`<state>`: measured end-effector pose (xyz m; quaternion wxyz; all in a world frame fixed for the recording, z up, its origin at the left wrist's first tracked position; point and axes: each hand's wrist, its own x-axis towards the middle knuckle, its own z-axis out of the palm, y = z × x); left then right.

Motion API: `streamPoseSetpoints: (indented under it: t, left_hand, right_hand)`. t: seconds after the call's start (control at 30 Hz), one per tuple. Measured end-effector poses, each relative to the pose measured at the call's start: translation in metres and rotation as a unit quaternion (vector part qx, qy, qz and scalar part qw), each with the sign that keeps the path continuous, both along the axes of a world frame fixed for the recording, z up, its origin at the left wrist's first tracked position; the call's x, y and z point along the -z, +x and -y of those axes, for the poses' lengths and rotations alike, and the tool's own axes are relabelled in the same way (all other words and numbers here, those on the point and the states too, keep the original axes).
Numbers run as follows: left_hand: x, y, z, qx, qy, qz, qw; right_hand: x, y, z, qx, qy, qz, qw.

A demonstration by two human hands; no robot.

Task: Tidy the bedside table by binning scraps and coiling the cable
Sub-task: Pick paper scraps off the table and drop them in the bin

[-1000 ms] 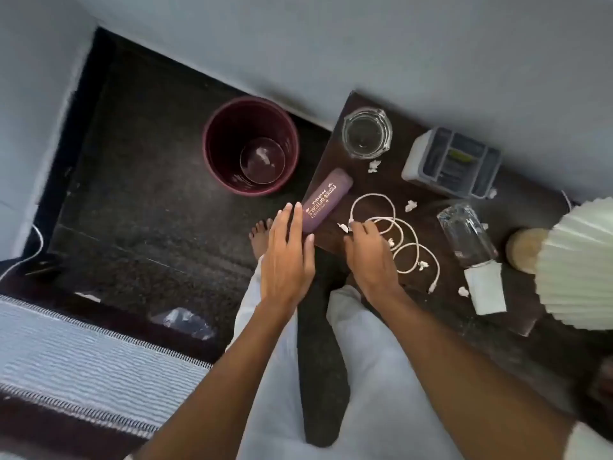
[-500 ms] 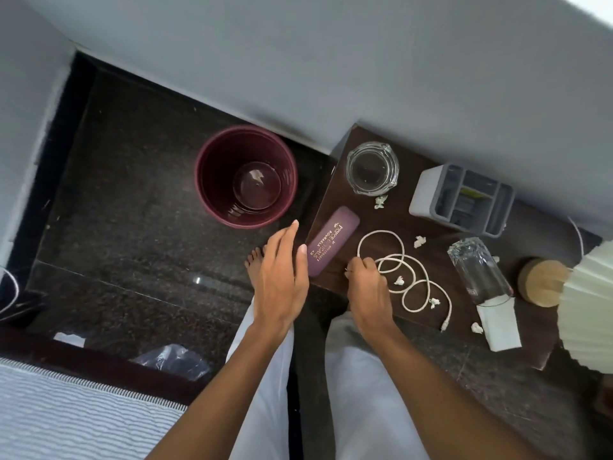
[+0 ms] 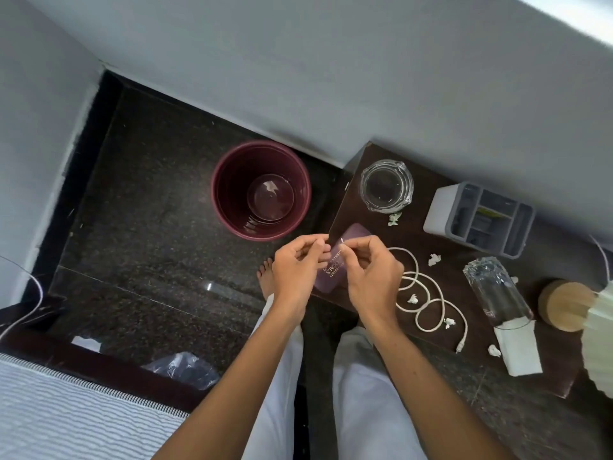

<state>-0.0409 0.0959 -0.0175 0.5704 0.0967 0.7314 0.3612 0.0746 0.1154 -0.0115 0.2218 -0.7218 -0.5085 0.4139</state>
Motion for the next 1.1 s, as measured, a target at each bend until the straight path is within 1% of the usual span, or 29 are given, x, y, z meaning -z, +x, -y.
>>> streamPoseSetpoints:
  t: [0.1,0.2,0.47,0.63,0.73,0.9,1.1]
  left_hand:
    - [0.002,-0.006,-0.010,-0.034,0.011,0.067,0.997]
    - [0.009,-0.016,-0.018,-0.050,0.023,0.083,0.995]
    - [0.034,-0.055,-0.043,-0.041,0.020,0.053,0.998]
    - [0.048,-0.073,-0.059,-0.054,0.024,-0.010,0.998]
    - [0.058,-0.084,-0.069,-0.064,0.006,-0.032,0.997]
    - [0.086,-0.104,-0.077,-0.037,-0.031,-0.083,0.995]
    - [0.122,-0.130,-0.073,-0.041,-0.090,-0.103,0.990]
  right_hand:
    - [0.005,-0.014,-0.014,-0.006,-0.009,-0.015,1.000]
    - [0.011,-0.028,-0.028,-0.009,-0.012,-0.025,1.000]
    - [0.027,-0.067,-0.055,0.002,-0.038,-0.081,0.996]
    - [0.041,-0.092,-0.062,-0.003,-0.088,-0.130,0.988]
    - [0.047,-0.103,-0.063,-0.007,-0.111,-0.155,0.982]
    - [0.056,-0.114,-0.068,-0.015,-0.133,-0.119,0.984]
    - [0.067,-0.118,-0.066,-0.022,-0.134,-0.078,0.988]
